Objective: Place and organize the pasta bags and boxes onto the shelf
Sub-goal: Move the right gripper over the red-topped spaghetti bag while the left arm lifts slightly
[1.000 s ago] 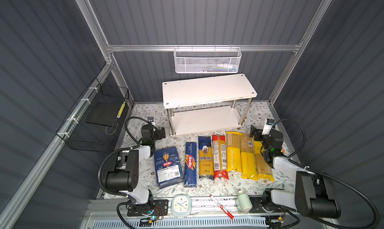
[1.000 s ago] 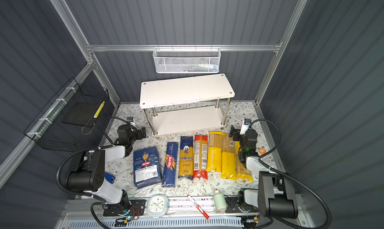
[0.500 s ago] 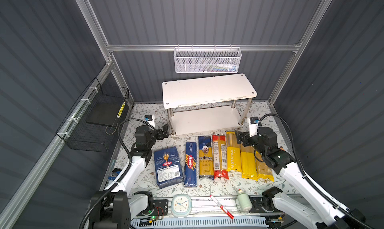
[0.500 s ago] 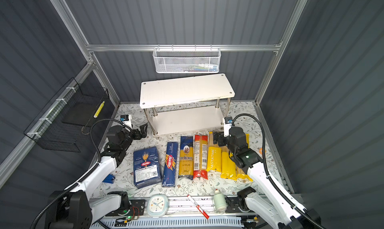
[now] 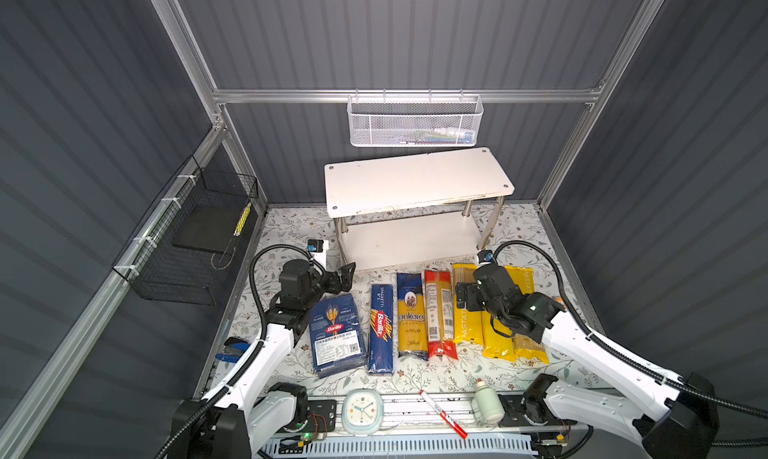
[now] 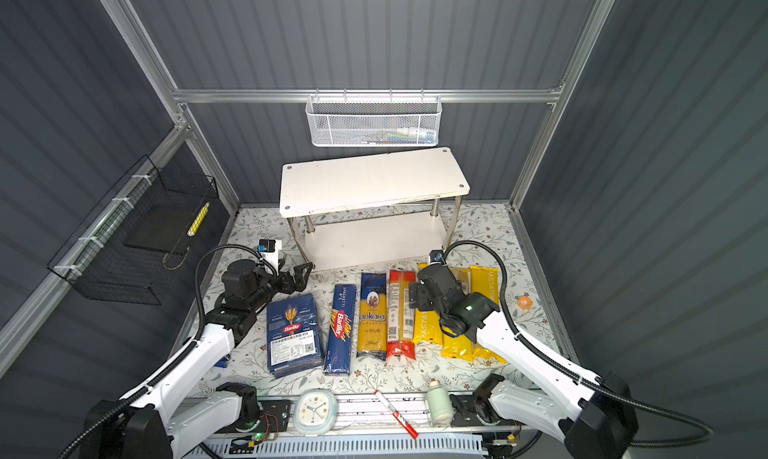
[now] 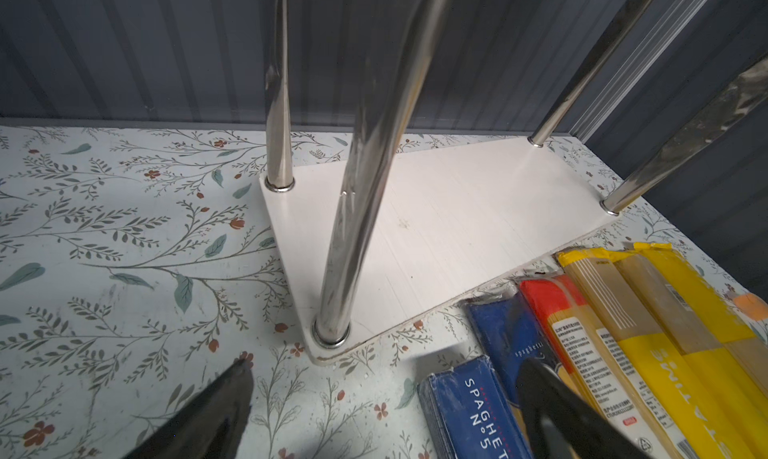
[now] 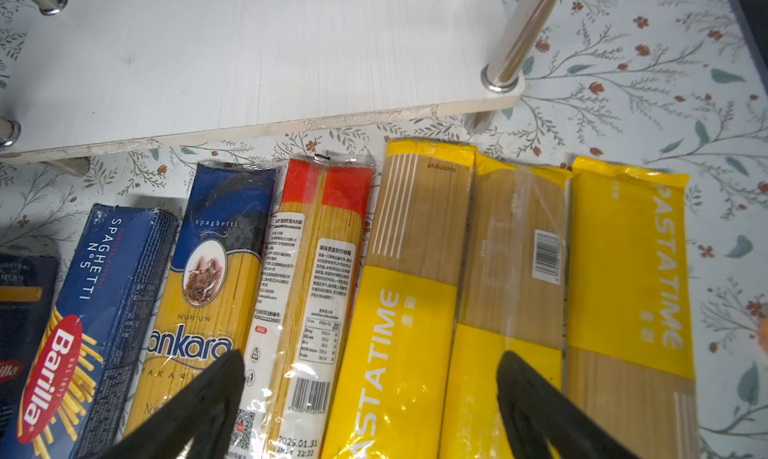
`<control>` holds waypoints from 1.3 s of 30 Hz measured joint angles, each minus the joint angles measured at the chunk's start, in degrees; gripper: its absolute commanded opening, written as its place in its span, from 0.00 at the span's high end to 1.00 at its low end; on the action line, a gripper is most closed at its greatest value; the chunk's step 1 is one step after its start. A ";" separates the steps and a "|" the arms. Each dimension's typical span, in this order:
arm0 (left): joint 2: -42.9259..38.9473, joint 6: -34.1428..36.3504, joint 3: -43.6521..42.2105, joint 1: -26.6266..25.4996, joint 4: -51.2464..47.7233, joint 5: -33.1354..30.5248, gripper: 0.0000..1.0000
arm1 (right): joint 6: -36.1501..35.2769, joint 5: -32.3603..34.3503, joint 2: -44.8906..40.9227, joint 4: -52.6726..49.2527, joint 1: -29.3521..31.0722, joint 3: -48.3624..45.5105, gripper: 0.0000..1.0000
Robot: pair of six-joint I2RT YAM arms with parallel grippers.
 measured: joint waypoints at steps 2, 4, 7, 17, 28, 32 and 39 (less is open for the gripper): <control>0.13 0.00 -1.31 0.00 0.48 0.02 0.01 | 3.32 -0.28 1.27 1.31 0.76 -0.68 0.05; 0.59 -0.02 -2.51 0.00 1.36 0.44 0.01 | 5.92 -0.42 2.71 2.10 1.64 -1.01 0.05; 1.64 -0.04 -3.82 0.00 2.93 1.31 0.01 | 8.26 -0.24 6.47 2.25 2.93 -0.55 0.05; 5.40 0.09 -7.32 0.00 9.01 2.38 0.01 | 12.13 -0.90 15.41 3.89 5.42 0.66 0.05; 5.95 1.16 -7.50 0.00 10.78 2.82 0.01 | 12.70 -3.23 21.88 7.87 5.81 0.85 0.06; 5.86 1.18 -7.58 0.00 11.52 3.04 0.01 | 11.89 -3.56 24.65 7.34 5.81 3.61 0.07; 5.46 1.42 -7.87 0.00 11.61 3.34 0.01 | 12.00 -4.33 25.88 7.87 6.45 3.91 0.08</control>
